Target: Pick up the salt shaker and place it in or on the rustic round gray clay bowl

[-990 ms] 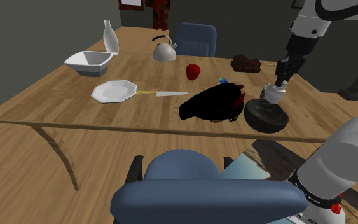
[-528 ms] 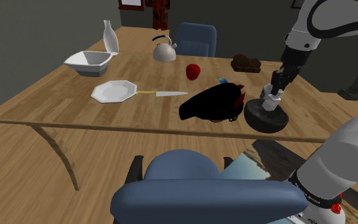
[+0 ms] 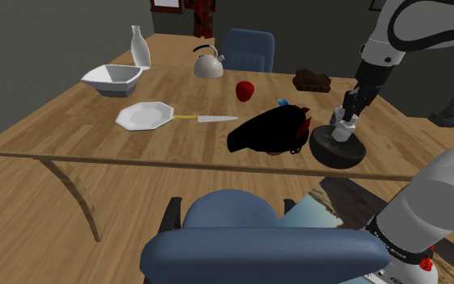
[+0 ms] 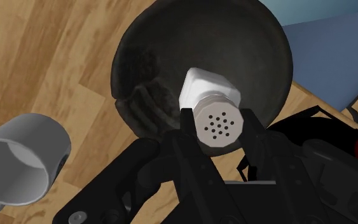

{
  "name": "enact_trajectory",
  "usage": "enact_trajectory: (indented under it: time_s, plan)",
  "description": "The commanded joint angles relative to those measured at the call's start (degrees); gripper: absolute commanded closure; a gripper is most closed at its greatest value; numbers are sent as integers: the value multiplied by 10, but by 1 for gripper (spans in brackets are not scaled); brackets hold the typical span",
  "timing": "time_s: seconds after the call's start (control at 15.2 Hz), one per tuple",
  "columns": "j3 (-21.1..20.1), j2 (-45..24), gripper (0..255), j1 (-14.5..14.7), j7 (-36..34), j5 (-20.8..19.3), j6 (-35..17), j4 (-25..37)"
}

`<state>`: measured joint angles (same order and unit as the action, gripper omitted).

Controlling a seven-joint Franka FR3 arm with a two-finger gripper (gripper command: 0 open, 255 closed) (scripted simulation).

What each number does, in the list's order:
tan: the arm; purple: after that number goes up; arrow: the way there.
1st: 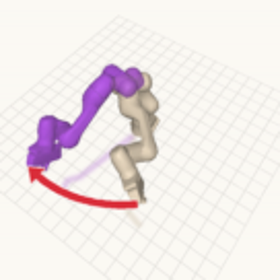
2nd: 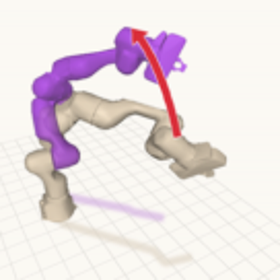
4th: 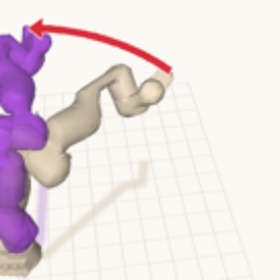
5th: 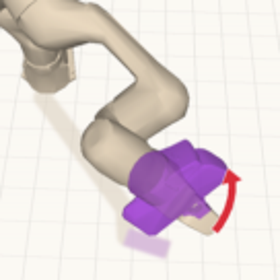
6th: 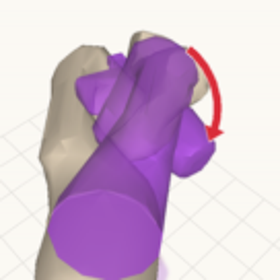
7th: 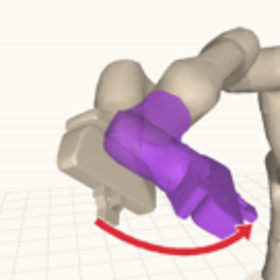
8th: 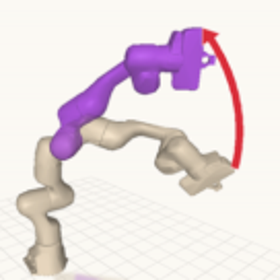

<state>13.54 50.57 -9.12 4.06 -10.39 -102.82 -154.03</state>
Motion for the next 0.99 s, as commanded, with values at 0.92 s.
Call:
enact_trajectory:
  time_s: [0.92]
  plan:
    - [-11, -4, 0, 5, 2, 11, 70, 74]
